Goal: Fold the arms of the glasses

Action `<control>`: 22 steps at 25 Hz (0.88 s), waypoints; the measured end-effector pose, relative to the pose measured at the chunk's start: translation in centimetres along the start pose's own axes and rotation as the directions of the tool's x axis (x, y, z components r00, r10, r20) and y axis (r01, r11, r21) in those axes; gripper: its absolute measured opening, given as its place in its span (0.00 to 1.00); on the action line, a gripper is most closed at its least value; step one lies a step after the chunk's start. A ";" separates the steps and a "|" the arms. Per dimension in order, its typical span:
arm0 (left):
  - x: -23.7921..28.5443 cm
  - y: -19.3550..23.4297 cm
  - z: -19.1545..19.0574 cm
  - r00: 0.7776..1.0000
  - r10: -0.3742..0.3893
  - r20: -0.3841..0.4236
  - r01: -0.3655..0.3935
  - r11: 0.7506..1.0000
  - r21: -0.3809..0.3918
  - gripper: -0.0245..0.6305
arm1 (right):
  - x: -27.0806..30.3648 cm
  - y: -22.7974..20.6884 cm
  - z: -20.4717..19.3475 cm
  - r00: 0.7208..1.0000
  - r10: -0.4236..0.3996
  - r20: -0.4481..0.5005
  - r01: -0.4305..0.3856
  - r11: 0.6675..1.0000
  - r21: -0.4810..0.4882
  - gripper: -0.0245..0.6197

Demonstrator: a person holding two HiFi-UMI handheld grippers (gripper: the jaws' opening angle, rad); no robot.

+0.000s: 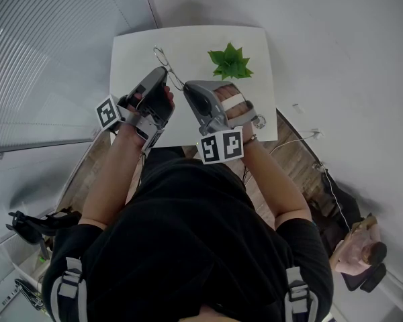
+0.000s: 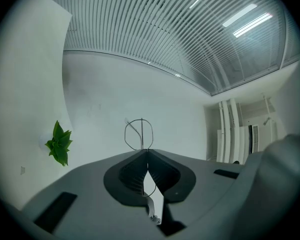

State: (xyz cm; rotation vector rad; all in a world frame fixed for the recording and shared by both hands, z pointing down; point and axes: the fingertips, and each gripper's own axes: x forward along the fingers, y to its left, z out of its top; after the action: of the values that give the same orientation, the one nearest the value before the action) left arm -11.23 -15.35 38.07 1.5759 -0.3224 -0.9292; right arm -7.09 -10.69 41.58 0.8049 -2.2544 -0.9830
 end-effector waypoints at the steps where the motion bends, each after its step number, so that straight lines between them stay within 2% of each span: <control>1: 0.0 -0.1 0.0 1.000 -0.001 -0.001 0.001 1.000 0.000 0.05 | 0.0 0.0 0.1 1.000 0.001 0.001 -0.001 1.000 -0.002 0.12; 6: 0.0 -0.1 0.1 1.000 0.005 0.002 -0.005 1.000 0.002 0.05 | -0.1 -0.3 0.1 1.000 0.006 0.003 -0.006 1.000 0.013 0.13; 12: 0.1 0.3 0.7 1.000 0.016 0.011 -0.016 1.000 0.007 0.05 | -0.2 -0.1 -0.7 1.000 0.021 -0.009 -0.021 0.999 0.031 0.22; 17: 0.0 0.3 0.9 1.000 0.021 0.014 -0.021 1.000 0.013 0.05 | -0.7 -0.4 -1.3 1.000 0.017 -0.016 -0.016 0.998 0.067 0.23; 22: 0.1 0.5 1.2 0.999 0.028 0.021 -0.028 1.000 0.014 0.05 | -0.6 -0.7 -2.1 0.999 0.015 -0.035 -0.013 0.998 0.054 0.23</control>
State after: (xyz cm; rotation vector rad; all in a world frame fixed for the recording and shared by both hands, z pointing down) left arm -11.86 -16.37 38.54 1.5718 -0.3651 -0.9236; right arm -5.05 -11.56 42.07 0.8215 -2.2618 -0.8983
